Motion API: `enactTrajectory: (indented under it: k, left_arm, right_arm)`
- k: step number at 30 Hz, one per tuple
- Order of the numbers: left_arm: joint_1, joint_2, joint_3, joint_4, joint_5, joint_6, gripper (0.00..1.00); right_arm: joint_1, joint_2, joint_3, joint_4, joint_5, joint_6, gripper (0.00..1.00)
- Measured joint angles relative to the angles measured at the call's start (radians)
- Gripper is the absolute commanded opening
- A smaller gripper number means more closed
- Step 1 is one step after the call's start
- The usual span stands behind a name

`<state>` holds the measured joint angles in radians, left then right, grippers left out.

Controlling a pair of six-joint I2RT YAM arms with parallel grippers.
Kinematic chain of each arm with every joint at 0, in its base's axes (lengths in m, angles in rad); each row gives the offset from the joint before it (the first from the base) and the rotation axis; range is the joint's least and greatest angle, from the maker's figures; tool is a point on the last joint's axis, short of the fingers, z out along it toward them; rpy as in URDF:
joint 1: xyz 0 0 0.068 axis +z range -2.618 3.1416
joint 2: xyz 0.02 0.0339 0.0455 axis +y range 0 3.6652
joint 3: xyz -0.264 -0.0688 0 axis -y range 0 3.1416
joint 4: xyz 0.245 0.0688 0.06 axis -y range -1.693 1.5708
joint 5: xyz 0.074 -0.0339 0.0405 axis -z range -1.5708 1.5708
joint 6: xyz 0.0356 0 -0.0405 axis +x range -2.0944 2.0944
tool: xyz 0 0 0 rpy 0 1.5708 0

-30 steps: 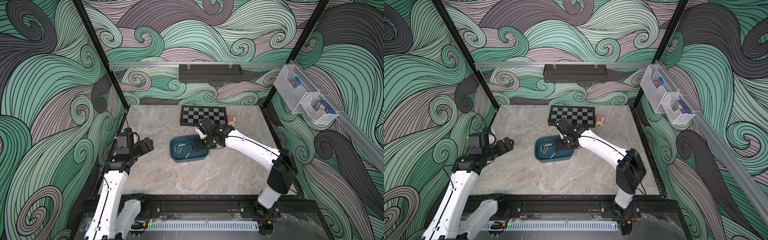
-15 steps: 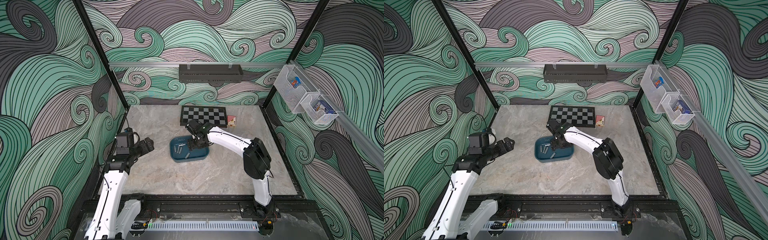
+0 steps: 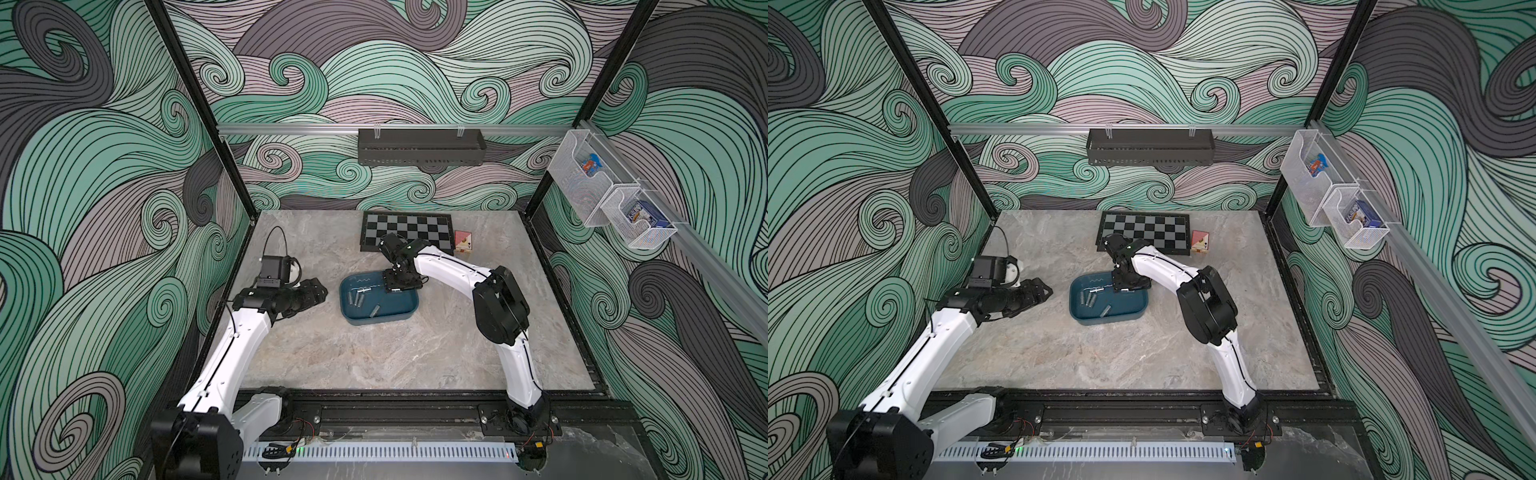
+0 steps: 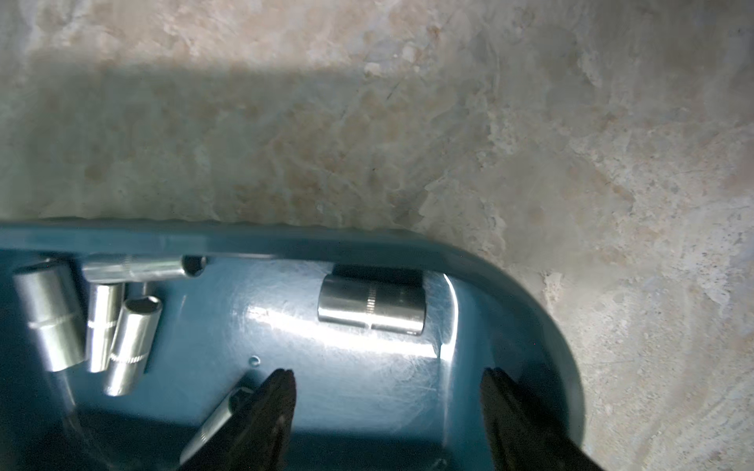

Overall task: Take out the socket from the storage box
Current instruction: Move the storage box to the center of the board.

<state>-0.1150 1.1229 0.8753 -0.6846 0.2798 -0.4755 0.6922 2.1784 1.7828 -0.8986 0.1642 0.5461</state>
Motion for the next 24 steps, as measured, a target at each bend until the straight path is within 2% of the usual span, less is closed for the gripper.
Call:
enactTrajectory:
  k: [5,13,24]
  left_arm:
    - [-0.102,0.163,0.037,0.05,0.002,-0.054,0.69]
    - [-0.15,0.367,0.093,0.125,0.003,-0.075,0.63]
    - [-0.24,0.5,0.181,0.188,0.023,-0.075,0.61]
  right_arm:
    - [-0.002,0.002,0.0,-0.003,0.0,0.001,0.77]
    - [-0.004,0.002,0.0,-0.003,-0.007,0.001,0.77]
    - [-0.03,0.002,-0.03,0.0,-0.019,0.008,0.77]
